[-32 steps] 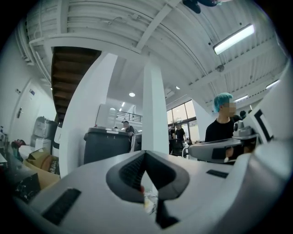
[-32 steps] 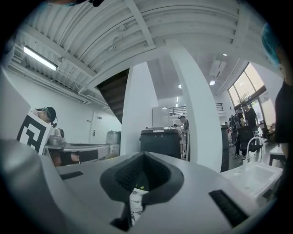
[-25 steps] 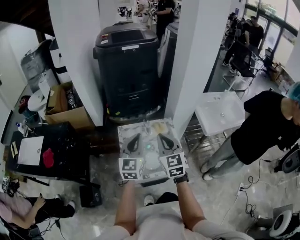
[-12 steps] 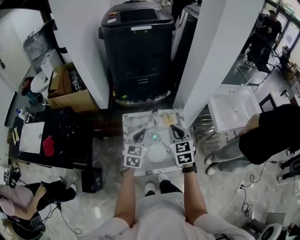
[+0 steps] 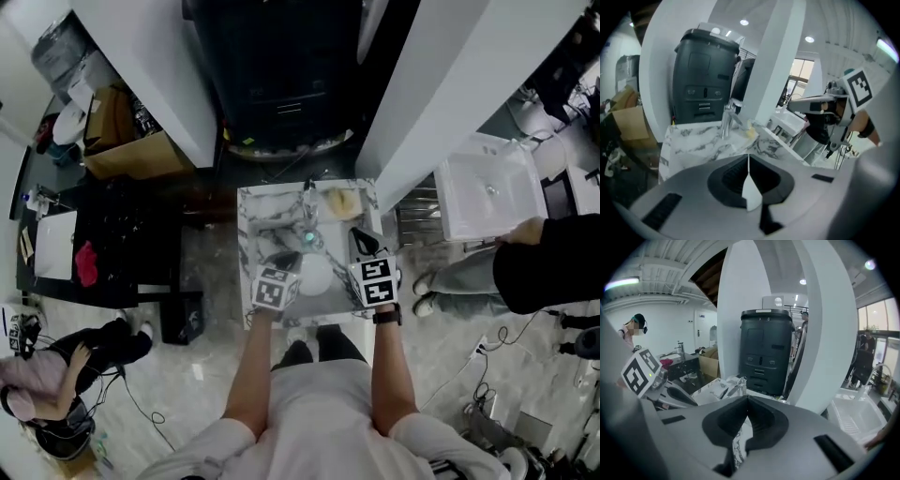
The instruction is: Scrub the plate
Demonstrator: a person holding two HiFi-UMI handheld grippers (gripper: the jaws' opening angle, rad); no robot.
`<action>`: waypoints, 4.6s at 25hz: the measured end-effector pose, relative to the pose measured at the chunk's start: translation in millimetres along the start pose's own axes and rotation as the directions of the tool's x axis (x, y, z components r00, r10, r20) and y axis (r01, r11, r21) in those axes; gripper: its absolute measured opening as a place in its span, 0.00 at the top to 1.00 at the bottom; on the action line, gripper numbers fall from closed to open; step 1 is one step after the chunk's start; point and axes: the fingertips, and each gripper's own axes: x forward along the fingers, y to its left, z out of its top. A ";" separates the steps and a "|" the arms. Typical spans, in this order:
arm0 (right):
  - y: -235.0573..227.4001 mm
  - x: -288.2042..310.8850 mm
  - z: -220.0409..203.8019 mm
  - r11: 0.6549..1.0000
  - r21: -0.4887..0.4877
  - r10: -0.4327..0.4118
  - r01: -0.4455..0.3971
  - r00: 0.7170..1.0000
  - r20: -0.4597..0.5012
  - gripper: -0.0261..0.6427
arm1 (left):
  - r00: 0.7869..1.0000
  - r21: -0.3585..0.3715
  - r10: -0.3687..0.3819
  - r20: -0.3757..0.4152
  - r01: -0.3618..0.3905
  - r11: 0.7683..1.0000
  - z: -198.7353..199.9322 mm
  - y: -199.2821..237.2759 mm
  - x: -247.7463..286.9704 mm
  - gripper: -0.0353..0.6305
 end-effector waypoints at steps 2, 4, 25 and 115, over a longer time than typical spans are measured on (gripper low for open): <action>0.1 10.9 -12.5 1.000 0.000 0.027 -0.027 0.999 -0.027 0.96 | 0.997 -0.040 -0.005 -0.074 0.002 0.999 -26.6 1.0 19.7 0.93; 1.6 19.9 -27.2 0.998 -0.004 0.056 -0.056 0.997 -0.056 0.96 | 0.988 -0.075 -0.021 -0.154 0.009 0.997 -53.6 -0.4 35.3 0.93; -11.8 93.2 -71.1 0.984 -0.027 0.173 -0.178 0.974 -0.146 0.96 | 0.948 -0.089 -0.148 -0.280 0.128 0.988 -156.5 42.4 155.2 0.50; -5.3 -51.0 96.1 0.970 -0.141 0.213 -0.198 0.972 0.099 0.91 | 0.764 -0.343 -0.294 0.575 0.552 0.760 121.0 -39.0 -124.1 0.92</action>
